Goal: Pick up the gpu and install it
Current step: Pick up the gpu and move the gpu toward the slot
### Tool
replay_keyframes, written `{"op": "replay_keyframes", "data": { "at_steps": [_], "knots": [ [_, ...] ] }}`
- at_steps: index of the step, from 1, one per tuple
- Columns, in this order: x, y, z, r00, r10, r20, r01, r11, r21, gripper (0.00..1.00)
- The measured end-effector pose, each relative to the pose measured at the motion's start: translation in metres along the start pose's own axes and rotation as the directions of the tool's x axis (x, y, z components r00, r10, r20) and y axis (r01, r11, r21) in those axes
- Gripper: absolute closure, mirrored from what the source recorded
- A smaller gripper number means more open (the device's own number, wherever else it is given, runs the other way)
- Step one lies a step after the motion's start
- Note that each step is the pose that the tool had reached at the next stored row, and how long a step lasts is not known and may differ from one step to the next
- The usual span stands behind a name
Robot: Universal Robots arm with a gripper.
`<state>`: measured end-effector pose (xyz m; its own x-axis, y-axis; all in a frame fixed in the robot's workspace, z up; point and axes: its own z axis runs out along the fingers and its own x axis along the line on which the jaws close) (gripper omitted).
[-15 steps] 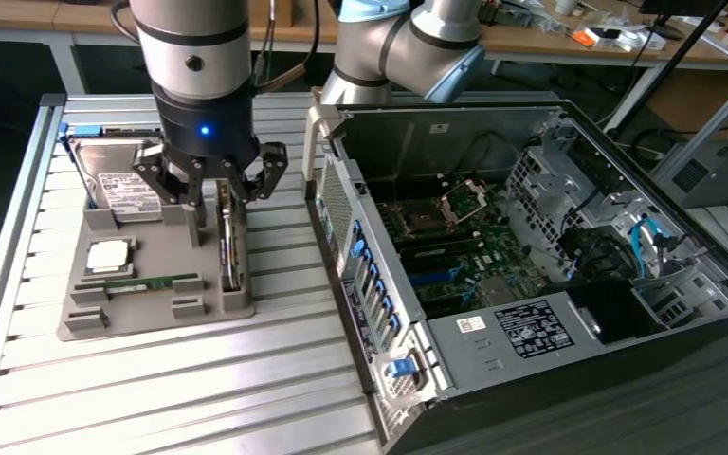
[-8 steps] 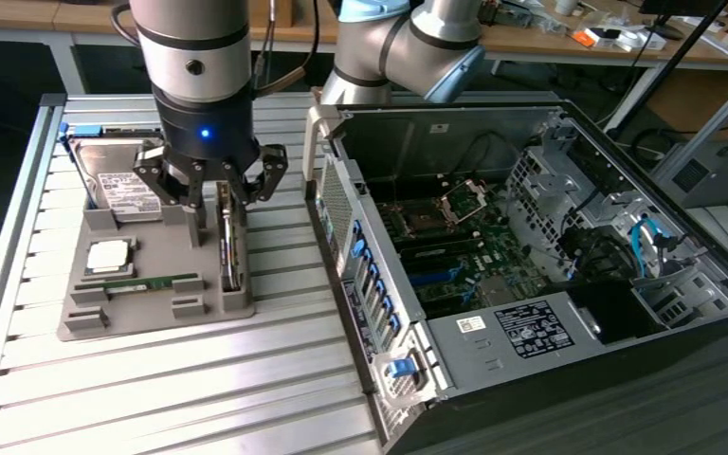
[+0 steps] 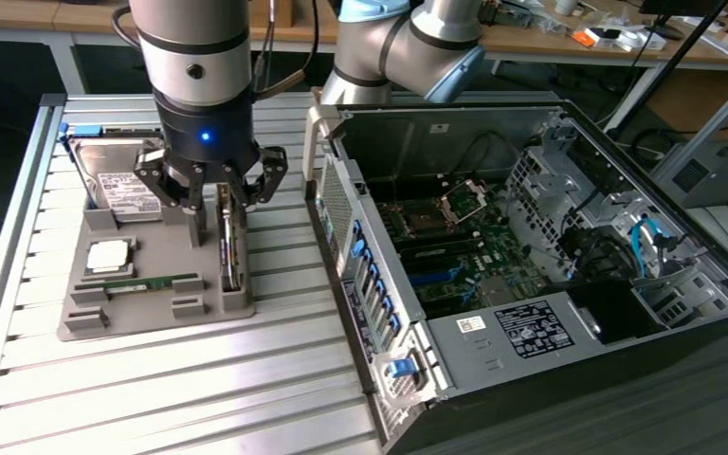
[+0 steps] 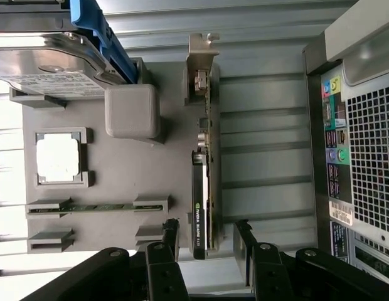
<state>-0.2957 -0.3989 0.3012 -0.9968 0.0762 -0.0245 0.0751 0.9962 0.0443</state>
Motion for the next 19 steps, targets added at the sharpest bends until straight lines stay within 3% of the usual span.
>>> {"op": "replay_keyframes", "data": {
  "at_steps": [19],
  "knots": [
    [0.0002, -0.0003, 0.0073, 1.0000, 0.000, 0.0000, 0.000, 1.0000, 0.0000, 0.52]
  ]
}}
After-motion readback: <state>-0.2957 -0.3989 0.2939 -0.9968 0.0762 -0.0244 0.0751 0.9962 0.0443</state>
